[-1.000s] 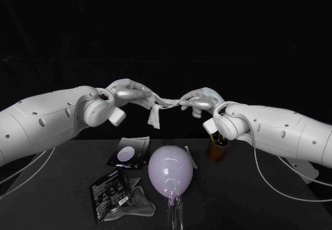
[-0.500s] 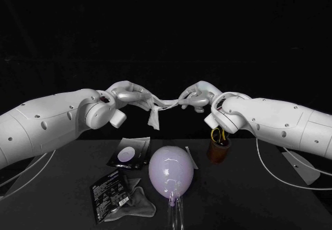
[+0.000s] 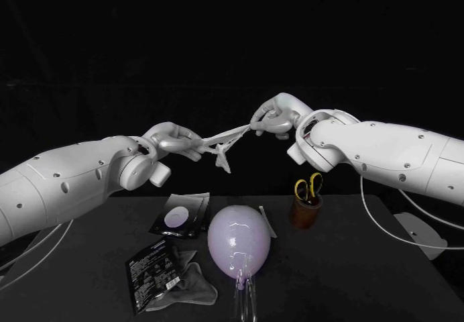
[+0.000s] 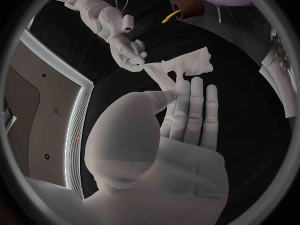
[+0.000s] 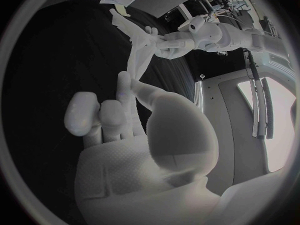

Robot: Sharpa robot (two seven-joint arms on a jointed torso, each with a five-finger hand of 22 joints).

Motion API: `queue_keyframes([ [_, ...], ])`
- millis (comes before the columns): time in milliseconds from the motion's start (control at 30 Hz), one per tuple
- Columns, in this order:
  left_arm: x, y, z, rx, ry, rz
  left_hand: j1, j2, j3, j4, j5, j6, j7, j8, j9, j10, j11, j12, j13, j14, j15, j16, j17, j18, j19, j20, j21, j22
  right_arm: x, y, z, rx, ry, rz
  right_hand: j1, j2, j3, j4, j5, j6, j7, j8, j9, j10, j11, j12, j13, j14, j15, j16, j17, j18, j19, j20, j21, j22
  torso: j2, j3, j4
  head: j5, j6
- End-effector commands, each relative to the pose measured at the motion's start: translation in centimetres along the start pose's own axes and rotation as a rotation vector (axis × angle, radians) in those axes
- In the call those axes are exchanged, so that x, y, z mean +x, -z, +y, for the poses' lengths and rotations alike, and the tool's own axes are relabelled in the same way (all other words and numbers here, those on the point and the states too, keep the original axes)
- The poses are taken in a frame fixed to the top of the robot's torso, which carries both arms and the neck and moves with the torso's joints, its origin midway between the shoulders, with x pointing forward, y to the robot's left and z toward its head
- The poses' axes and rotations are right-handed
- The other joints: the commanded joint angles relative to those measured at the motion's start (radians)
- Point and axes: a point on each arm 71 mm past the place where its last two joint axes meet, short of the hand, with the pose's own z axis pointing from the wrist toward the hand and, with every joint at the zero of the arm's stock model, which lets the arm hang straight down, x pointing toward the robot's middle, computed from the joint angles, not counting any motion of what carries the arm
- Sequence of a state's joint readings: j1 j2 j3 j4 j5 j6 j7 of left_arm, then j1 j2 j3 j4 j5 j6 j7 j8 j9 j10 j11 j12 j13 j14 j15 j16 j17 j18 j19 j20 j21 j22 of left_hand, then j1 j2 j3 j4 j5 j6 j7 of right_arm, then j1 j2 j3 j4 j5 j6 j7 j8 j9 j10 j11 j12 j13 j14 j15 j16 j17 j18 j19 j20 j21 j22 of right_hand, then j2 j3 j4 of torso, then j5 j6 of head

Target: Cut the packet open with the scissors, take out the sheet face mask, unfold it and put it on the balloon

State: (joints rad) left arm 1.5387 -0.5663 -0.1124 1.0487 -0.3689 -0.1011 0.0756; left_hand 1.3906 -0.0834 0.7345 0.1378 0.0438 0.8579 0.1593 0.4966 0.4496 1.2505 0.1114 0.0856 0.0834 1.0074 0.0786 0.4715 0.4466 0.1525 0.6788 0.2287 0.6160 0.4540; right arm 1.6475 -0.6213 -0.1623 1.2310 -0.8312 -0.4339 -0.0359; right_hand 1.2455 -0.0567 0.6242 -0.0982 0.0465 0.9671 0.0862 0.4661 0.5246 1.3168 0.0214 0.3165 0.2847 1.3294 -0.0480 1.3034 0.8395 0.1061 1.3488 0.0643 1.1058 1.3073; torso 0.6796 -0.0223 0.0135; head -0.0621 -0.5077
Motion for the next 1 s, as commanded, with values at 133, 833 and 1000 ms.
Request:
queue_keyframes([
  [133,0.0,-0.2,0.1,0.049,-0.064,-0.071,0.020,0.001,-0.025,0.011,0.006,0.026,-0.005,-0.033,0.178,-0.006,-0.010,0.028,0.009,-0.024,-0.015,0.164,0.095,0.003,0.005,-0.010,0.097,0.072,-0.7,-0.4,1.5,-0.025,0.087,-0.027,-0.004,0.001,0.010,-0.003,0.002,0.008,-0.001,0.006,0.188,-0.001,-0.007,0.008,0.005,0.011,0.001,0.004,0.004,-0.014,0.010,-0.001,0.012,0.141,0.001,-0.0013,0.0002,-0.002,0.001],
  [833,1.0,-0.8,-0.2,0.080,-0.027,-0.097,0.038,-0.006,-0.010,0.036,0.005,0.046,-0.007,-0.065,0.200,-0.008,-0.019,0.067,0.023,-0.023,-0.040,0.510,0.232,0.029,0.004,-0.032,0.351,0.259,0.1,-0.7,4.1,-0.104,0.180,-0.002,-0.008,-0.002,0.015,-0.005,0.002,0.010,-0.003,0.007,0.192,0.000,-0.008,0.011,0.010,0.015,0.000,0.005,0.006,-0.016,0.015,-0.002,0.021,0.143,0.000,-0.0003,0.0032,0.004,0.010],
  [1000,1.7,-0.9,-0.6,0.098,-0.016,-0.044,0.038,-0.006,-0.004,0.037,0.005,0.046,-0.006,-0.068,0.205,-0.007,-0.020,0.069,0.026,0.006,-0.044,0.561,0.243,0.030,0.018,-0.039,0.387,0.281,0.5,-0.8,2.8,-0.069,0.075,-0.007,-0.017,-0.005,0.022,0.004,0.002,-0.005,0.003,-0.006,0.193,-0.025,-0.002,-0.005,0.008,0.022,0.003,0.006,0.012,-0.017,0.016,-0.001,0.024,0.144,0.002,0.0006,-0.0001,0.006,0.011],
])
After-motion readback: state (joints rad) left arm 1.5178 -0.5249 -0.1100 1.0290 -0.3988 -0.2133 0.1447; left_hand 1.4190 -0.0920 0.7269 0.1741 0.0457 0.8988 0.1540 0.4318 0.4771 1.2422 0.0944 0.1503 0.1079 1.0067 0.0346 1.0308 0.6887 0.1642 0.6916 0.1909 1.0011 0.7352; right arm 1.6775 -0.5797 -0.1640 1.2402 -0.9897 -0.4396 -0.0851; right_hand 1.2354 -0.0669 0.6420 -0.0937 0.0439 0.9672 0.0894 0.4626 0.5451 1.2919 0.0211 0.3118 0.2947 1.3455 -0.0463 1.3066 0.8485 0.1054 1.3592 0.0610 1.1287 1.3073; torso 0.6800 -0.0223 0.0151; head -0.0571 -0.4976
